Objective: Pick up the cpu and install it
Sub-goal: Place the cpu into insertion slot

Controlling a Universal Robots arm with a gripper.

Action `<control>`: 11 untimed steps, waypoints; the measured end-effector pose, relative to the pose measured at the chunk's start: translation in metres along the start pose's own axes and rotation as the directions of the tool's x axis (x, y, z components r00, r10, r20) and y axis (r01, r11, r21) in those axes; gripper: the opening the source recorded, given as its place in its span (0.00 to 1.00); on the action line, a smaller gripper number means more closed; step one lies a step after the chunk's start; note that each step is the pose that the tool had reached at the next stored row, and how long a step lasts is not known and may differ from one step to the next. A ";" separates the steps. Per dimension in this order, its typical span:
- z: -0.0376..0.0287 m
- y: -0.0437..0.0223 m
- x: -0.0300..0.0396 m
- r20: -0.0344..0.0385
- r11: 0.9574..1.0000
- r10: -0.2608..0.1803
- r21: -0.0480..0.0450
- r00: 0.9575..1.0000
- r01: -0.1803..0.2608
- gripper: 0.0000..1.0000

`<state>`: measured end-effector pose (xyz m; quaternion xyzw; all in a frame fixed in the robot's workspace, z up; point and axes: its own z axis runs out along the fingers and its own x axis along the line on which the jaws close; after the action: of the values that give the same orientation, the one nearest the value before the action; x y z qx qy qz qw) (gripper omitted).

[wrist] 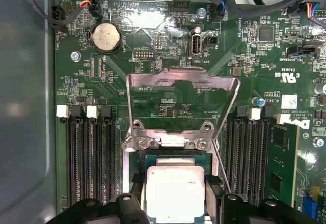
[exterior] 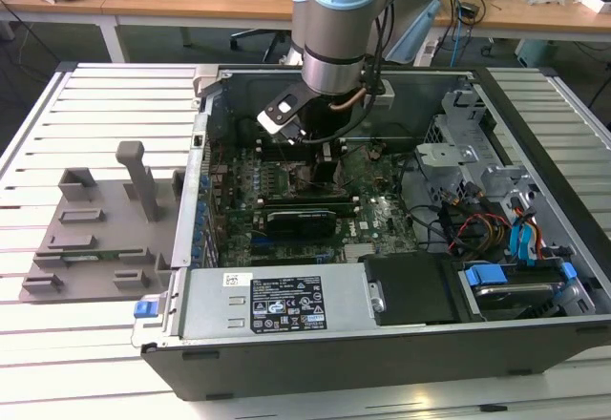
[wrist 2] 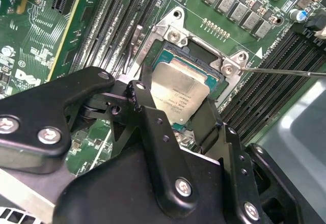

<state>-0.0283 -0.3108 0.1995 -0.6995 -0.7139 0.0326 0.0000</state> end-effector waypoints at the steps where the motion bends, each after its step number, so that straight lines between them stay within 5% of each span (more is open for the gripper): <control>1: 0.0011 0.0000 0.0001 0.000 1.000 0.000 0.000 1.000 0.000 0.55; 11: 0.0023 0.0001 0.0012 0.000 1.000 0.000 0.000 1.000 0.000 0.55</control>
<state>-0.0284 -0.3097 0.1971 -0.6995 -0.7139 0.0326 0.0001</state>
